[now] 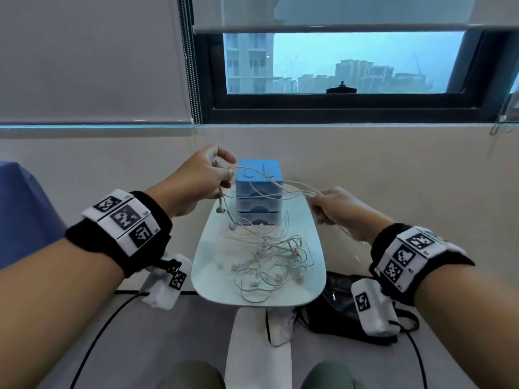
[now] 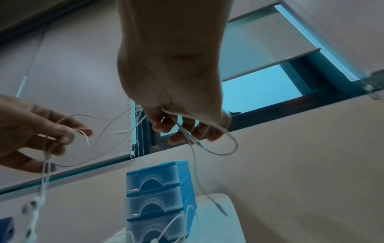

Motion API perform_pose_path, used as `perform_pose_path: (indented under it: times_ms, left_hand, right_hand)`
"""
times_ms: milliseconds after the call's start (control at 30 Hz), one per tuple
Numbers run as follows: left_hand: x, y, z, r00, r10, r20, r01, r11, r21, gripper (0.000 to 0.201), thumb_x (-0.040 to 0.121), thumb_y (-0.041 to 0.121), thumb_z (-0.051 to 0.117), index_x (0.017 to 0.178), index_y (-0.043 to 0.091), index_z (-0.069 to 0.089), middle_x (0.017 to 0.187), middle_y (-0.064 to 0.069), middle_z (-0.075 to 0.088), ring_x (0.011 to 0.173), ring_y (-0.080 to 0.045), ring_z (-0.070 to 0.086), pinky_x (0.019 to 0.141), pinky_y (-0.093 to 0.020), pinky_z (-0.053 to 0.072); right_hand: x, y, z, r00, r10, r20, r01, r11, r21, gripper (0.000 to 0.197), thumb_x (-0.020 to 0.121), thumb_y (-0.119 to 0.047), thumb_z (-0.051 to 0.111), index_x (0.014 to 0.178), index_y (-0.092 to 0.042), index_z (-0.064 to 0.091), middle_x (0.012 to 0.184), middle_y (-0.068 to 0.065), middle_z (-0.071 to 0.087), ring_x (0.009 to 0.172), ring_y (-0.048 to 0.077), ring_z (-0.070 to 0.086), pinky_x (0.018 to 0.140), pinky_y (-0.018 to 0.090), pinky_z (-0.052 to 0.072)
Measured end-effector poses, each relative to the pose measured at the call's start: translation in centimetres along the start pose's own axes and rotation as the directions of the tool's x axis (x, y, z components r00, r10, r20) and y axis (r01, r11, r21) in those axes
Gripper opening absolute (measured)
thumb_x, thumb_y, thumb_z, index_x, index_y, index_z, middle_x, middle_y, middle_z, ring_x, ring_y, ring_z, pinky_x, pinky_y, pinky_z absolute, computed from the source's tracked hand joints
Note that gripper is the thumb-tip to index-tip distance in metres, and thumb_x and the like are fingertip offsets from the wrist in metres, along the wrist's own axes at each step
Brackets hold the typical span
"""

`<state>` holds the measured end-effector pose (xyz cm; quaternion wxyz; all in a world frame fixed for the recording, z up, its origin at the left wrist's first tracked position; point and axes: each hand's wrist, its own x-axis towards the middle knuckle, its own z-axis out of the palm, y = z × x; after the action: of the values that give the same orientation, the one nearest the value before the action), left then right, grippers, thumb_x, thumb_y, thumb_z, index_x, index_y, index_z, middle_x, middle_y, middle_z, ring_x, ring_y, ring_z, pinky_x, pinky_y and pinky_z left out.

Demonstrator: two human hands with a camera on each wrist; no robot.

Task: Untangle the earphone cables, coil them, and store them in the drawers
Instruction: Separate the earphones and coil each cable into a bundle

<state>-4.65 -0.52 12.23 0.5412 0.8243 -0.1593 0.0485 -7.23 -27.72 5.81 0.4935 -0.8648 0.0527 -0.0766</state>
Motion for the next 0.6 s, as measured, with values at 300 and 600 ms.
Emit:
perform_pose_path:
  times_ms: [300, 600]
  left_hand:
    - [6.2, -5.6, 2.7, 0.998, 0.000, 0.058, -0.005, 0.996, 0.086, 0.014, 0.103, 0.007, 0.058, 0.098, 0.010, 0.070, 0.083, -0.007, 0.067, 0.074, -0.013, 0.061, 0.073, -0.028, 0.050]
    - [9.6, -12.5, 4.6, 0.968, -0.180, 0.176, 0.152, 0.975, 0.162, 0.014, 0.104, 0.016, 0.060, 0.095, 0.010, 0.070, 0.082, -0.004, 0.071, 0.077, -0.015, 0.064, 0.074, -0.033, 0.050]
  right_hand:
    - [5.6, -1.9, 2.5, 0.894, -0.267, -0.361, 0.134, 0.926, -0.353, 0.036, 0.106, -0.040, 0.038, 0.094, -0.018, 0.064, 0.108, 0.005, 0.047, 0.094, 0.027, 0.047, 0.085, 0.040, 0.038]
    - [11.4, 3.7, 8.2, 0.985, 0.039, 0.168, 0.003, 0.971, -0.241, 0.032, 0.107, -0.029, 0.044, 0.101, -0.012, 0.071, 0.095, 0.008, 0.066, 0.079, 0.021, 0.056, 0.060, 0.029, 0.043]
